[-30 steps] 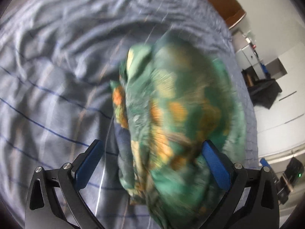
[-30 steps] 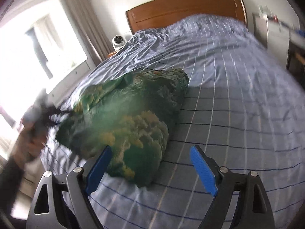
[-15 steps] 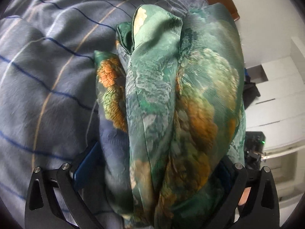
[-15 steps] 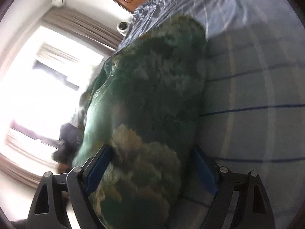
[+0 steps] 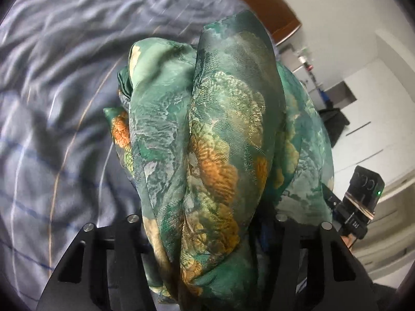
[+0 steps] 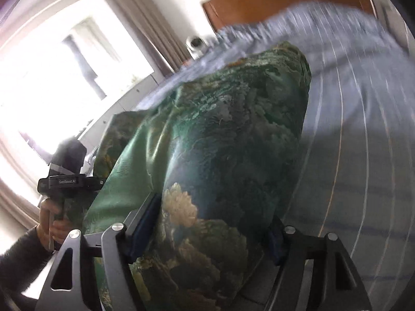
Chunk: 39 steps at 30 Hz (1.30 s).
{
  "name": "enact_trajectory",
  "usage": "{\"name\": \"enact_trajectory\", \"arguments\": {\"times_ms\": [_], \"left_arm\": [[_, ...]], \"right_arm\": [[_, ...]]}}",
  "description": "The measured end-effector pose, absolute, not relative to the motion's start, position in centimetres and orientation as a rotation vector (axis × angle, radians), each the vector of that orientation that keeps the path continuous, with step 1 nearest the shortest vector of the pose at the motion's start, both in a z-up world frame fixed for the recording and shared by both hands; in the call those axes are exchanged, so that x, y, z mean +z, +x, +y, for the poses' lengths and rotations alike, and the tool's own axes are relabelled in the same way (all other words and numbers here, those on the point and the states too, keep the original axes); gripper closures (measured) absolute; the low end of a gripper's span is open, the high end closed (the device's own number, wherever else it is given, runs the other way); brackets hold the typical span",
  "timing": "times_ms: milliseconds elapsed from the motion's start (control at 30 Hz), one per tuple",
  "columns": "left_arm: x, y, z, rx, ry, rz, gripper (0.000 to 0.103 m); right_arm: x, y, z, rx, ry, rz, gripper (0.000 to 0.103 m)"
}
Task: Fold large clothes
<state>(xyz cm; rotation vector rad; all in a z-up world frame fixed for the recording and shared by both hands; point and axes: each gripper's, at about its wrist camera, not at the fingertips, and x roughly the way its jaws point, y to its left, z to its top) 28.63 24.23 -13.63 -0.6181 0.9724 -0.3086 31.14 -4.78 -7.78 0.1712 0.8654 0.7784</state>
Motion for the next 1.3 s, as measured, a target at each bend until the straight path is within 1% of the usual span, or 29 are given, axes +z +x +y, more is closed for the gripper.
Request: {"name": "enact_trajectory", "arguments": {"times_ms": [67, 200, 267, 333, 433, 467, 500, 533, 567, 600, 633, 667, 767, 833, 967, 1000, 1133, 1300], "left_arm": [[-11.8, 30.1, 23.8, -0.313, -0.597, 0.929, 0.045], [-9.6, 35.1, 22.1, -0.308, -0.535, 0.895, 0.045], [-9.6, 36.9, 22.0, -0.307, -0.519, 0.902, 0.044], [-10.8, 38.6, 21.5, -0.304, -0.502, 0.921, 0.043], [-14.7, 40.5, 21.2, -0.267, -0.494, 1.005, 0.037], [-16.3, 40.9, 21.2, -0.239, -0.488, 1.048, 0.033], [-17.6, 41.1, 21.2, -0.212, -0.487, 1.065, 0.021], [-18.1, 40.6, 21.7, -0.205, -0.51, 1.032, 0.015], [-18.0, 40.1, 22.1, -0.199, -0.526, 1.005, 0.007], [-17.5, 39.4, 22.5, -0.198, -0.538, 0.979, 0.006], [-16.9, 38.8, 22.7, -0.202, -0.536, 0.962, 0.007], [-15.9, 37.7, 22.7, -0.196, -0.508, 0.935, 0.008], [-11.8, 33.9, 21.6, -0.09, -0.324, 0.823, 0.006], [-9.3, 30.5, 19.8, 0.022, -0.176, 0.745, 0.001], [-6.7, 26.1, 15.8, 0.207, 0.031, 0.602, 0.0], [-6.6, 25.2, 14.9, 0.238, 0.065, 0.583, 0.0], [-6.0, 22.8, 10.7, 0.238, 0.164, 0.587, 0.0], [-5.4, 19.7, 7.8, 0.185, 0.156, 0.598, 0.0]], "right_arm": [[-6.0, 32.3, -5.3, 0.794, 0.183, 0.806, 0.032], [-4.9, 36.6, -6.3, 0.796, 0.226, 0.773, 0.032], [-5.2, 38.8, -6.7, 0.784, 0.246, 0.774, 0.032], [-6.0, 41.2, -7.4, 0.774, 0.278, 0.795, 0.032], [-8.8, 43.7, -9.0, 0.748, 0.322, 0.844, 0.032], [-10.0, 44.4, -9.1, 0.731, 0.337, 0.872, 0.032], [-11.5, 45.0, -9.4, 0.712, 0.351, 0.914, 0.032], [-13.4, 45.6, -9.6, 0.695, 0.366, 0.972, 0.028], [-14.8, 45.8, -10.0, 0.681, 0.393, 1.013, 0.024], [-16.0, 45.8, -10.8, 0.675, 0.462, 1.022, 0.02], [-16.4, 45.5, -11.7, 0.67, 0.525, 1.005, 0.012], [-16.3, 45.0, -12.3, 0.66, 0.553, 0.983, 0.008], [-14.3, 42.9, -13.6, 0.611, 0.507, 0.907, 0.008], [-12.2, 41.0, -13.8, 0.575, 0.4, 0.851, 0.008], [-7.3, 34.2, -13.4, 0.438, 0.114, 0.688, 0.008], [-6.9, 34.1, -13.9, 0.418, 0.085, 0.656, 0.008], [-3.6, 28.8, -14.5, 0.345, 0.048, 0.562, 0.007], [-3.0, 25.2, -15.1, 0.24, 0.008, 0.628, 0.006]]}}
